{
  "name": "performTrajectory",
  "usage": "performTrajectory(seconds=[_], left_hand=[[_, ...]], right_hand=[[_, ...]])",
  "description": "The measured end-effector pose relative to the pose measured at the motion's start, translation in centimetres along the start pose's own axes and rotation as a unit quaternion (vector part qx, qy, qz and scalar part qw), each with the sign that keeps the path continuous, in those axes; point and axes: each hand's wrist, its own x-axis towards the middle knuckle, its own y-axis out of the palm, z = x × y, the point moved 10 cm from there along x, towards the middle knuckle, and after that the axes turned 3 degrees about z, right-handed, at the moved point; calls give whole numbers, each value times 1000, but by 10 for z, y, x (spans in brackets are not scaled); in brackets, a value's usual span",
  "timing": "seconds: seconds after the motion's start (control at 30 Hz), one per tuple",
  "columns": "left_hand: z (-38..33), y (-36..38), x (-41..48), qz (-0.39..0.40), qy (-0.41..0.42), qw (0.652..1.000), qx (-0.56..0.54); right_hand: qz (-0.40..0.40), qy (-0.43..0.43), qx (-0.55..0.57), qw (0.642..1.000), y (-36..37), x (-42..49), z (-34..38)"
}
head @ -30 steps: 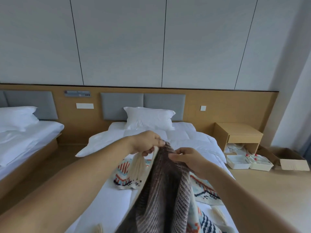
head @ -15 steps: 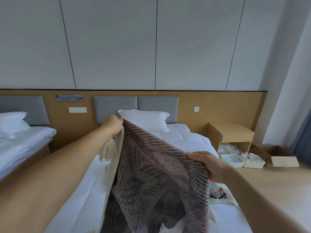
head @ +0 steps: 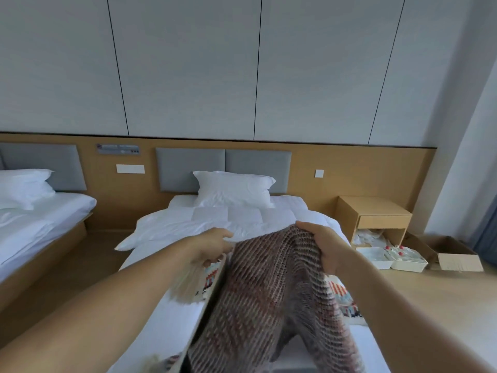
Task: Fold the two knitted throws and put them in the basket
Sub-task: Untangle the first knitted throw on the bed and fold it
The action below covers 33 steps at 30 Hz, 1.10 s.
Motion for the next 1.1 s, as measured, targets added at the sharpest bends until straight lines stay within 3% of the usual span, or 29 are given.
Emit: performTrajectory(seconds=[0.13,0.23,0.3,0.37,0.47,0.57,0.63,0.7,0.77,0.83,0.93,1.0,1.1], left_hand=[[-44,29,-12,82,84,989,-91],[-67,54,-20,190,110,966,-139],[-78,57,-27,211,118,956,-166],[-79,36,-25,143,109,971,-158],[-55,-29,-17,-26,74,983,-166],[5,-110,-9,-232,-4,945,-231],[44,-148,-14,-345,-51,921,-173],[75,-157,-15,-368,-104,921,-75],[103,-133,-8,-286,-159,945,-12],[115,-86,-6,-141,-190,969,66],[83,-12,-13,42,-141,987,59],[46,20,-11,95,-86,991,23],[-9,41,-10,89,-5,995,-54]], right_hand=[[3,-24,-65,998,27,-2,-1],[7,-52,-92,994,41,-4,8],[-9,-75,-86,993,38,-5,19],[-59,-92,-70,992,17,-8,30],[-144,-101,25,984,-43,-5,41],[-218,-109,85,966,-102,-1,40],[-272,-112,93,951,-122,-7,37],[-323,-103,108,935,-132,-13,28],[-344,-88,102,929,-136,-15,18],[-301,-79,46,949,-121,-9,13],[-212,-41,-57,975,-78,-2,0],[-157,-22,-125,979,-45,2,-8],[-96,-30,-214,972,-2,7,-13]])
